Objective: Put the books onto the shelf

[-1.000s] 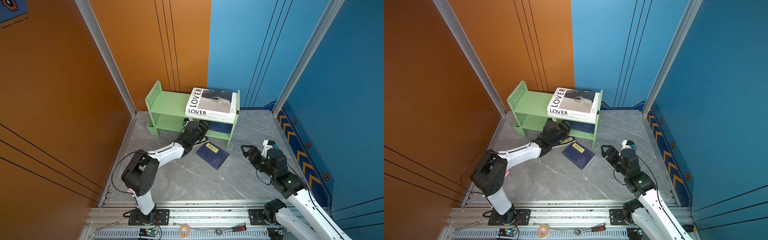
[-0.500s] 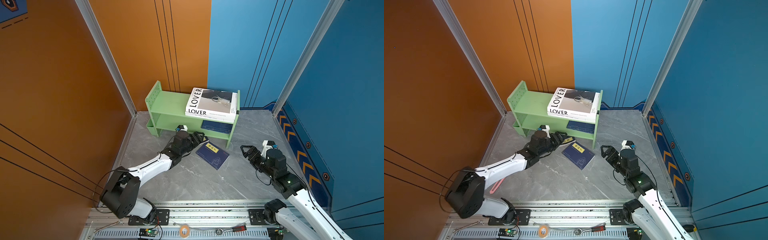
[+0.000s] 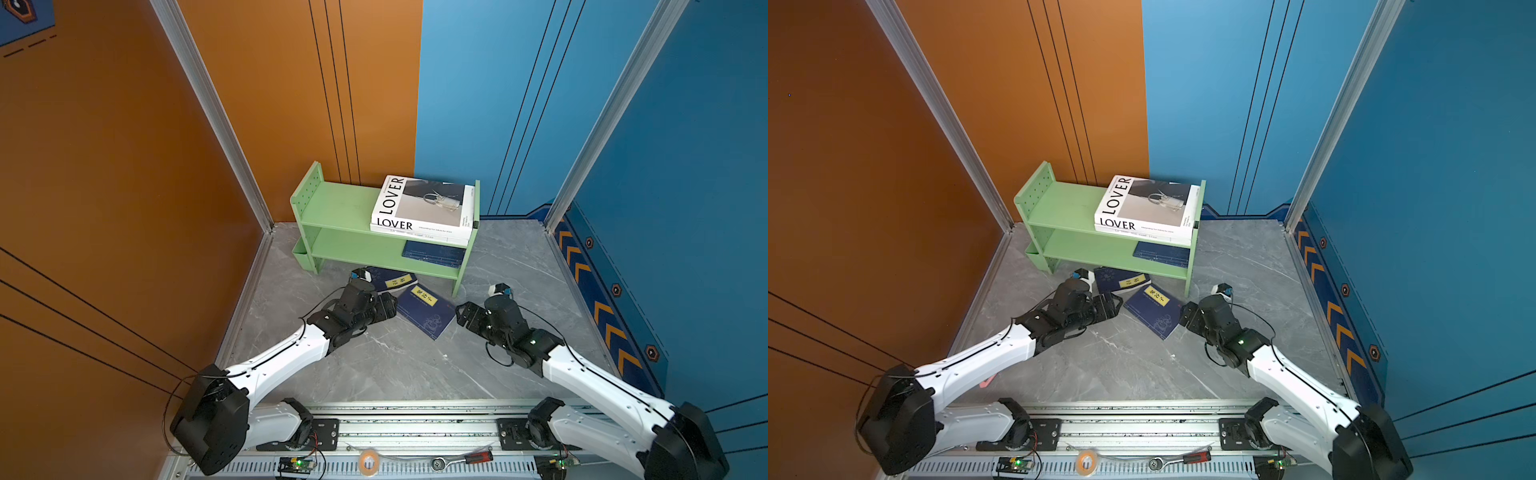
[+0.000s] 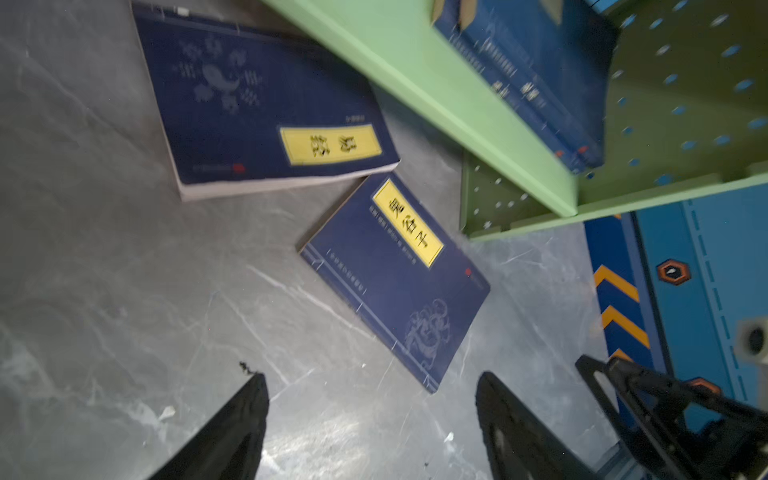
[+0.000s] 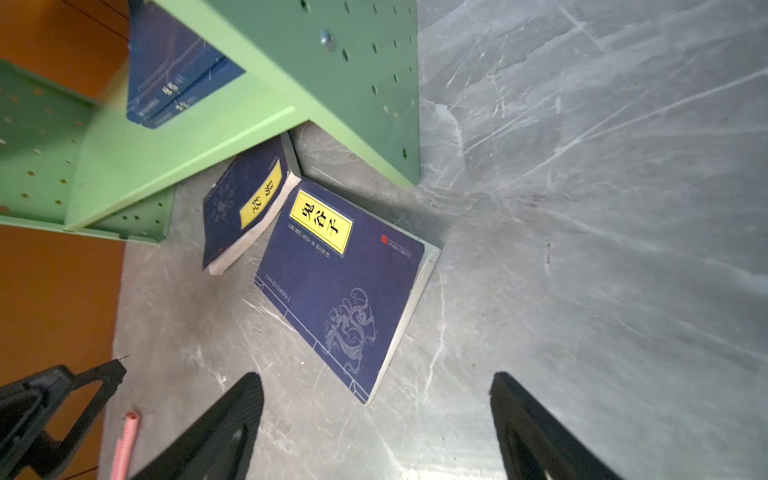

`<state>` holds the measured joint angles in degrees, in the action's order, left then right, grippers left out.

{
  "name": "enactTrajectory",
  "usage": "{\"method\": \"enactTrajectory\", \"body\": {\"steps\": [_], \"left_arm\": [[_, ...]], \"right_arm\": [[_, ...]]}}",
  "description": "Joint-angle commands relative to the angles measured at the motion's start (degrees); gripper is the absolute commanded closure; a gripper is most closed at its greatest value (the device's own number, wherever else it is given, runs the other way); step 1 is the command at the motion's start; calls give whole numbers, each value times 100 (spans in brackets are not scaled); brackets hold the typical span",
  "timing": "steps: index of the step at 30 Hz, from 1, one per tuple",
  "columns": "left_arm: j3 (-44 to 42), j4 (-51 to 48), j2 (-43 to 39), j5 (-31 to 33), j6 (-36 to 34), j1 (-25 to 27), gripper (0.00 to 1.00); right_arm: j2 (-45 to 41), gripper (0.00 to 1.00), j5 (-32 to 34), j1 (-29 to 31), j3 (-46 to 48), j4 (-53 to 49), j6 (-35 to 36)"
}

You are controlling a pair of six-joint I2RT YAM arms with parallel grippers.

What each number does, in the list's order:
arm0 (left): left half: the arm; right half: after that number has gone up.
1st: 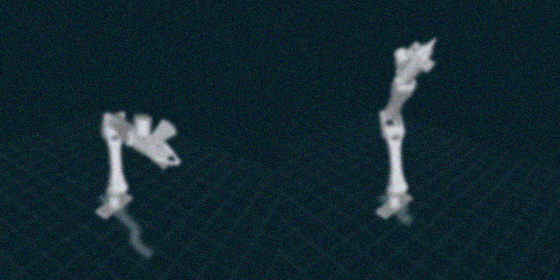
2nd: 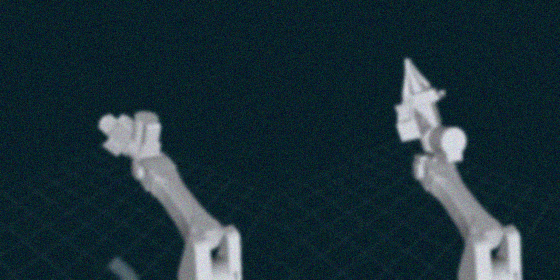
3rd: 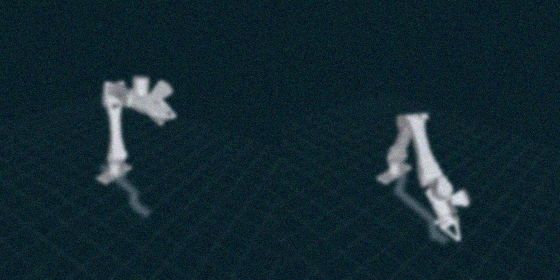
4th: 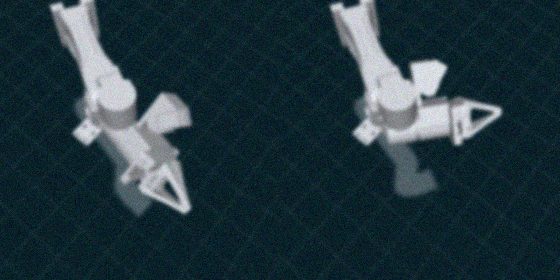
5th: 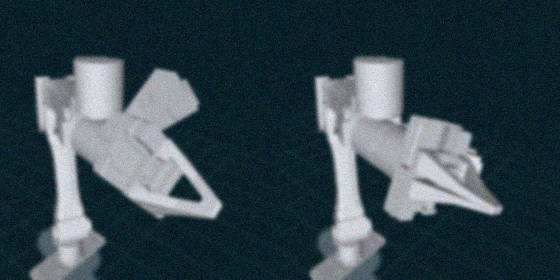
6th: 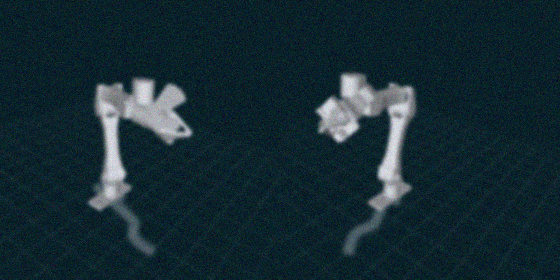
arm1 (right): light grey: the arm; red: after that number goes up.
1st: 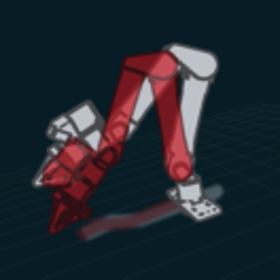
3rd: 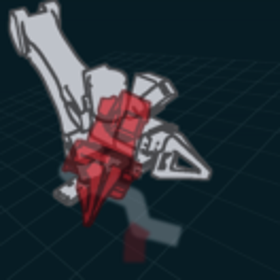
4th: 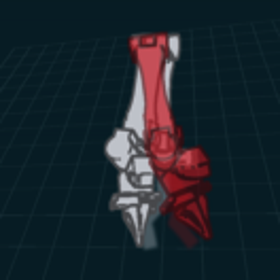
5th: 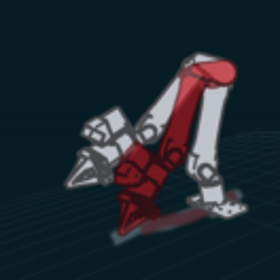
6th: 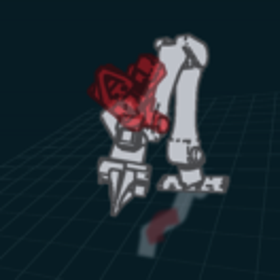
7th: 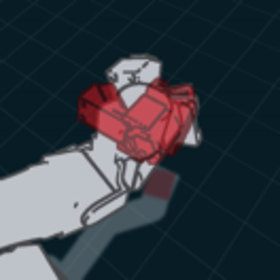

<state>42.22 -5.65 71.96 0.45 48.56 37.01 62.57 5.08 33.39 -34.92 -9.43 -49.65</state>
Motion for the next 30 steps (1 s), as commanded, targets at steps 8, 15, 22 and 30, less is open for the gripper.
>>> {"method": "enactTrajectory", "body": {"steps": [8,15,22,30], "left_arm": [[-144,396,448,373,684,519,16],[-231,679,711,346,1040,608,9],[-249,618,705,403,1061,564,4],[-471,716,802,358,1262,288,3]], "right_arm": [[1524,15,193,-291,-253,1596,909],[2478,15,-305,-436,-607,2059,1010],[3236,17,-342,-313,-739,2323,716],[3394,19,27,254,-840,2108,515]]}}
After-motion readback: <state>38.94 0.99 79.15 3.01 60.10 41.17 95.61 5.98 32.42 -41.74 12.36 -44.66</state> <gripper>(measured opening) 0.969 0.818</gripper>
